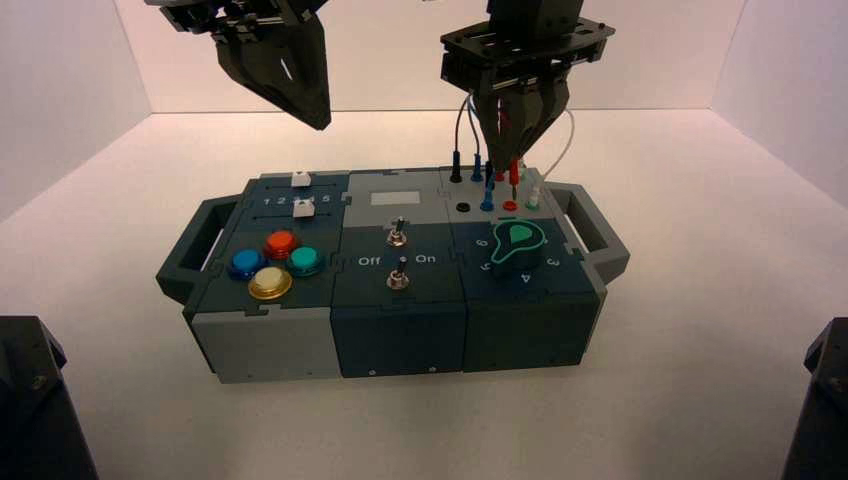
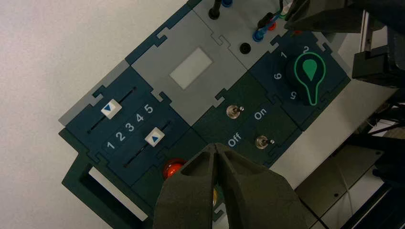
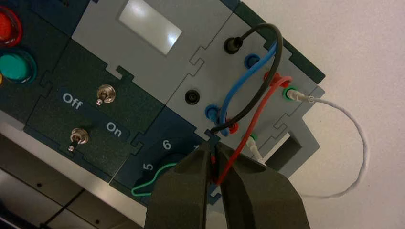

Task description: Insert the red wire.

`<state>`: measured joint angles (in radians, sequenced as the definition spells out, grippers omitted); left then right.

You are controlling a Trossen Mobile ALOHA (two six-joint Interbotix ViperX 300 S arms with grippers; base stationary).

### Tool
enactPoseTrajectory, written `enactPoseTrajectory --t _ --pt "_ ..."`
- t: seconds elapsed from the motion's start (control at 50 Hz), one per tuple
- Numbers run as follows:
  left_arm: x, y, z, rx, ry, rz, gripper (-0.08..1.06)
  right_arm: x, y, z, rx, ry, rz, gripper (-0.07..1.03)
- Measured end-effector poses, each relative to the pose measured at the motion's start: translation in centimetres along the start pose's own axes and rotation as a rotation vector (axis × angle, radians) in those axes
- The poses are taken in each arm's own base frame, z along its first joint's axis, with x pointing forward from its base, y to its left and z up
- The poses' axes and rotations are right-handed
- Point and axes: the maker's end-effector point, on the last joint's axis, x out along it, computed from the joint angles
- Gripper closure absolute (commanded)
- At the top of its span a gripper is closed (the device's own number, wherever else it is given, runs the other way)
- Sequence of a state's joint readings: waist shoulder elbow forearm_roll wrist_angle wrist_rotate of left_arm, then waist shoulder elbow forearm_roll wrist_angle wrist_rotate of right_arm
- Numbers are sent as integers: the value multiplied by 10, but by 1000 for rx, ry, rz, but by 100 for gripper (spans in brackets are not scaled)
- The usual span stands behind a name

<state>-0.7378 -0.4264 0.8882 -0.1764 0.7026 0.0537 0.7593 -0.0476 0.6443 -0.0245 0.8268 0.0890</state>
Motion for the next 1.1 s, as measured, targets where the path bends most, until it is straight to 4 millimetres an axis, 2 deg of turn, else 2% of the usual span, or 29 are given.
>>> enactPoseTrajectory --t 0.4,1.1 --pt "-4 -1 -1 4 -21 -2 100 10 -2 2 11 -34 2 98" --pt "-5 -1 0 6 -39 -2 101 11 -15 5 40 -57 -7 98"
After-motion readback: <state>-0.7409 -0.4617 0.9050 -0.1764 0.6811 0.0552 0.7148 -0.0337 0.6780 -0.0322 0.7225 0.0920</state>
